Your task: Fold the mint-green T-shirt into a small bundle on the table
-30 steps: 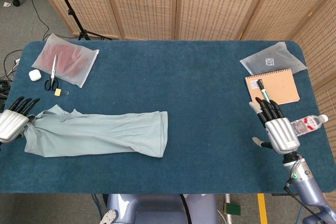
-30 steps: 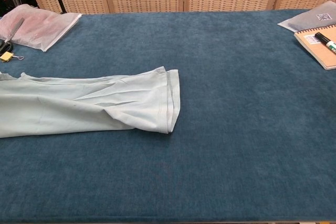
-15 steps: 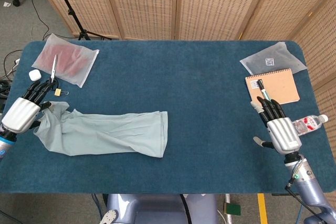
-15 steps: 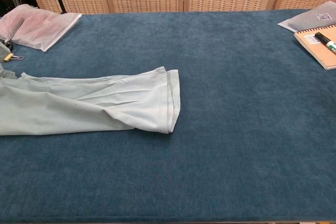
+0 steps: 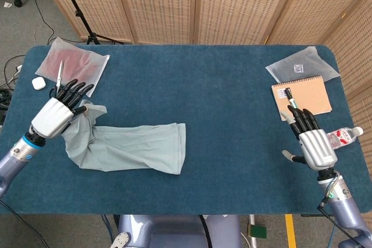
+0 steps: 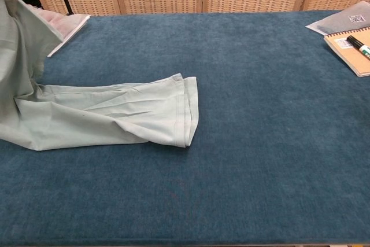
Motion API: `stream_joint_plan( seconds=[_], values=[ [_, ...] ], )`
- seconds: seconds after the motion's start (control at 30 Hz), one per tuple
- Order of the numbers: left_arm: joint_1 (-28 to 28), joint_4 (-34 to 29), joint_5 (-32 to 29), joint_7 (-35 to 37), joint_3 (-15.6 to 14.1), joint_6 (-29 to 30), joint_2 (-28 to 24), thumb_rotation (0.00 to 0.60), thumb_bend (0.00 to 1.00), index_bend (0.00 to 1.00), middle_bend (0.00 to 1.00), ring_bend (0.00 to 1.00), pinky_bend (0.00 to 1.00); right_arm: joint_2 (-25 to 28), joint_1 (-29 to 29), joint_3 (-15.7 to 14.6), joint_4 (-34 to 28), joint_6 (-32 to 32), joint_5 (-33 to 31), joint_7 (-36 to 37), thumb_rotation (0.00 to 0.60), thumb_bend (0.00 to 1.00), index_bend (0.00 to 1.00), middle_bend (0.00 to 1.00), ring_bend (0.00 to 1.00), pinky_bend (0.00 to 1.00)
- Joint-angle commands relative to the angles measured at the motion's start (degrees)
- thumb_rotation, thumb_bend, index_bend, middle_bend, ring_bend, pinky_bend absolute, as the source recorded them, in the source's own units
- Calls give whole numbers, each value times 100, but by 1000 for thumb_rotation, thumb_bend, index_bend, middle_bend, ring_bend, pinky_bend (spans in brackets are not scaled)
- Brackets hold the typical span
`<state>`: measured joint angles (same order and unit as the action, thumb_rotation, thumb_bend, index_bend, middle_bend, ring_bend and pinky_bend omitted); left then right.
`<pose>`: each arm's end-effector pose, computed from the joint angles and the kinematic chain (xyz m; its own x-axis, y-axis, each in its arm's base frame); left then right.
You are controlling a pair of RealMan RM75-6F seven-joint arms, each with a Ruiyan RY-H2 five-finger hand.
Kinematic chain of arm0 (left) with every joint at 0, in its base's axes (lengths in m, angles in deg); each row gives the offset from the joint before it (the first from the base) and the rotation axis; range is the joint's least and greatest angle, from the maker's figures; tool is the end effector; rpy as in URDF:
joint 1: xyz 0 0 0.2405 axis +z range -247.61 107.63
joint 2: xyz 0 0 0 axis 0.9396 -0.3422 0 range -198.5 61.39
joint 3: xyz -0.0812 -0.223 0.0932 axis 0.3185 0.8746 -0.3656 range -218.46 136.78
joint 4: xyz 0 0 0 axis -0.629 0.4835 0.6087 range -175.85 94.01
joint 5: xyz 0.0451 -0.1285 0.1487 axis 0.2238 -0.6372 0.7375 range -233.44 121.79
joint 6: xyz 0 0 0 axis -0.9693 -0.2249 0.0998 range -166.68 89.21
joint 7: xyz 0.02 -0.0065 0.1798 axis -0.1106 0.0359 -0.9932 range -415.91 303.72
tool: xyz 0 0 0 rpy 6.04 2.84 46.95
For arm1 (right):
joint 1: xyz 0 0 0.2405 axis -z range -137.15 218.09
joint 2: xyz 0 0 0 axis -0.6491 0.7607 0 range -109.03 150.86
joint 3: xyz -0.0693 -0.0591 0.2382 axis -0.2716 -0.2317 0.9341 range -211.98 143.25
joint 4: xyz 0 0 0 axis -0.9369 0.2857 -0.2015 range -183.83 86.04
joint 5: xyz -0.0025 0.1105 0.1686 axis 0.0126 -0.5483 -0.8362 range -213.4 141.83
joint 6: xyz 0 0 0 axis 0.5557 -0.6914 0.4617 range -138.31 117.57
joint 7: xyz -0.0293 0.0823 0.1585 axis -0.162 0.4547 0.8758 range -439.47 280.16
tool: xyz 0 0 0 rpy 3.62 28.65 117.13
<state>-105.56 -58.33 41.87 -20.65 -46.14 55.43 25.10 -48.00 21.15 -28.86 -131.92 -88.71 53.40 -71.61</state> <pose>-0.2428 0.3836 0.1177 0.5007 -0.2440 0.8305 0.5533 -0.6476 -0.5238 -0.2603 -0.3023 0.1401 0.3506 0.0136 0.9364 -0.8998 -0.2724 0.3408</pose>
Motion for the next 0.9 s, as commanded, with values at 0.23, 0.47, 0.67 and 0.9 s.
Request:
stream_joint_plan(
  seconds=[0.23,0.47,0.67,0.9],
  values=[
    [-521,-567,389,-861,-212,-235,141,600,492,766,0,0,0,61,15,33,-13,-28,-27,107,600,0,0,0,0,42],
    [-924,-1025,477,-1305,-159,-568,276,600,491,766,0,0,0,110,32,48,-38,-72,-14,191,600,0,0,0,0,42],
    [-1199,-1313,563,-1686,-158,-923,449,600,491,766,0,0,0,145,43,55,-48,-90,-10,265,600,0,0,0,0,42],
    [-1472,-1487,584,-2051,-111,-1350,662,600,491,766,0,0,0,172,44,60,-38,-77,-17,344,600,0,0,0,0,42]
  ],
)
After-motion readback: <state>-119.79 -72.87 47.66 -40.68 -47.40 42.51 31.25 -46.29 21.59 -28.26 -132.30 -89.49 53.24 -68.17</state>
